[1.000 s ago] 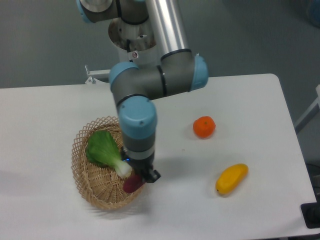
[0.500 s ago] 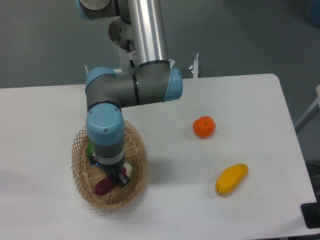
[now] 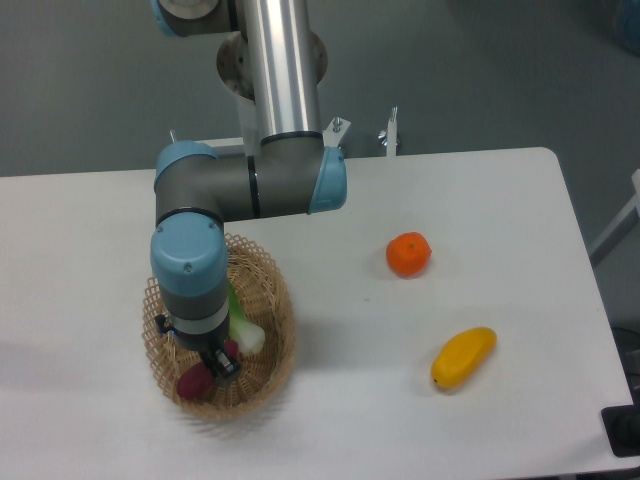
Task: Place the sweet potato in the basket
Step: 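Lower the sweet potato into the basket and open the gripper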
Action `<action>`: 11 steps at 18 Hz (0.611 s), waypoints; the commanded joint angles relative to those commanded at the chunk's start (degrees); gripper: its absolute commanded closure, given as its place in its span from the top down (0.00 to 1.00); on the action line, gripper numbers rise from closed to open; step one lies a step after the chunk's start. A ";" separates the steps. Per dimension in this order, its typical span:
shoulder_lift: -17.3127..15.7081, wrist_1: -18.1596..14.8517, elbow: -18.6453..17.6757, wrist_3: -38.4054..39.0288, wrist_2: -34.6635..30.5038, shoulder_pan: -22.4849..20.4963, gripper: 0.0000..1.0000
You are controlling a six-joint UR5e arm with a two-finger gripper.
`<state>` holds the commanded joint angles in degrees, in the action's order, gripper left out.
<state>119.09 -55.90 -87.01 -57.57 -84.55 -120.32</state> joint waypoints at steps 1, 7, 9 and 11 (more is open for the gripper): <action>-0.09 0.00 0.00 -0.09 0.00 0.00 1.00; -0.53 0.00 0.44 -0.09 -0.61 -0.26 1.00; -0.96 0.00 0.27 -0.17 -1.40 -1.57 1.00; -1.58 0.00 0.09 -0.18 -2.90 -3.07 1.00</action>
<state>117.51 -55.90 -86.92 -57.74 -87.45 -123.39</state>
